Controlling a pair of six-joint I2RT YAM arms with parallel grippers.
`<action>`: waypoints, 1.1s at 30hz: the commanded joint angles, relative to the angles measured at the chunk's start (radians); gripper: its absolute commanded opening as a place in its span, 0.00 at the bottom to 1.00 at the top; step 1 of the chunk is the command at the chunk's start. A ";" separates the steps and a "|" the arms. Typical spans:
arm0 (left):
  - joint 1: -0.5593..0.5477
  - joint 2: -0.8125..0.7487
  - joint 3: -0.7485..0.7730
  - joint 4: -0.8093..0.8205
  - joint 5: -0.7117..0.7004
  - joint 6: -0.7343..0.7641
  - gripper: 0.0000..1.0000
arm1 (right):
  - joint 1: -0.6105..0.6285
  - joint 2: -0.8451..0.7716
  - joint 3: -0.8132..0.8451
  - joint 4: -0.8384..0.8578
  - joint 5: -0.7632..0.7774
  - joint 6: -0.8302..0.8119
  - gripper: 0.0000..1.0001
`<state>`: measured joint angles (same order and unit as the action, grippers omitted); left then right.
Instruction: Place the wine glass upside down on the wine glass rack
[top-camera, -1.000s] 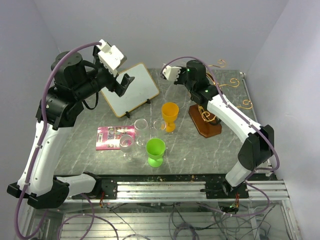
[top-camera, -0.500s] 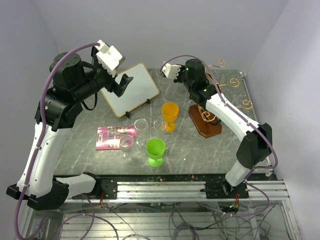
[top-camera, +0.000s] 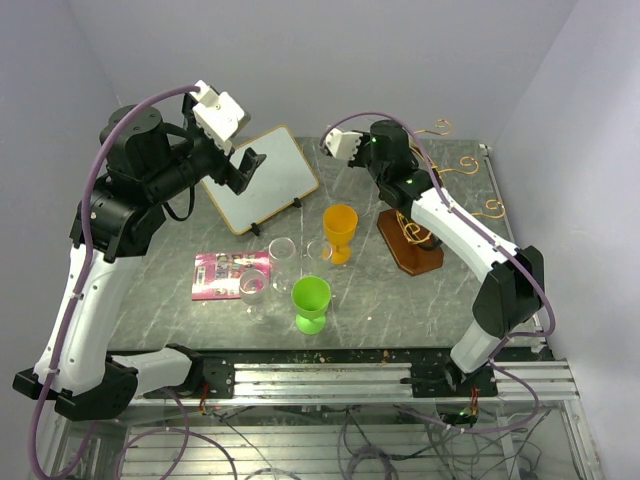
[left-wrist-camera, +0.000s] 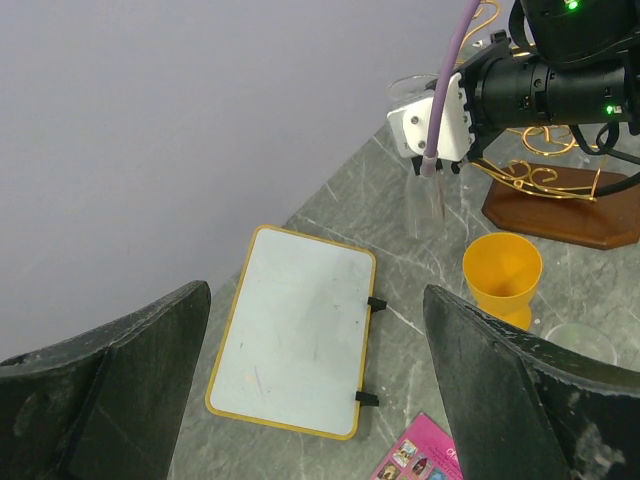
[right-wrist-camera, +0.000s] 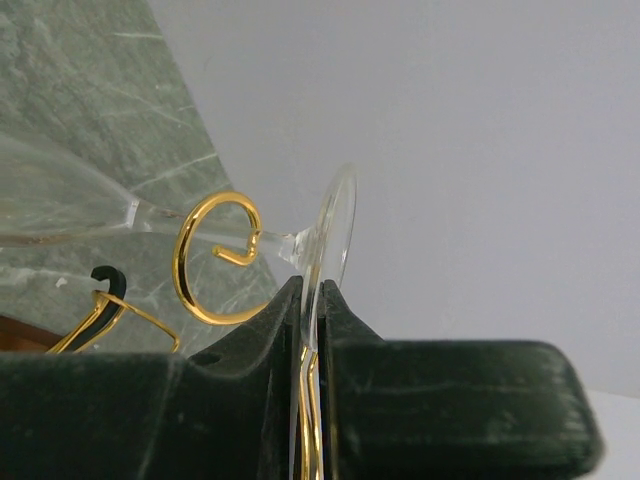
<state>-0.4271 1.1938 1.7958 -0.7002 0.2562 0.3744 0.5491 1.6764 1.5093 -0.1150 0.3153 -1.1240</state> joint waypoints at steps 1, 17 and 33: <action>0.008 -0.017 -0.008 0.030 -0.011 -0.006 0.98 | 0.000 0.001 -0.014 0.030 0.020 -0.005 0.09; 0.011 -0.022 -0.010 0.030 -0.006 -0.007 0.98 | -0.003 -0.013 -0.026 -0.006 0.016 0.015 0.16; 0.016 -0.039 -0.027 0.025 -0.010 0.006 0.98 | -0.003 -0.057 -0.056 -0.041 0.047 -0.002 0.21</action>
<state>-0.4202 1.1736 1.7729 -0.7002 0.2562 0.3763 0.5480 1.6688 1.4662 -0.1535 0.3351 -1.1198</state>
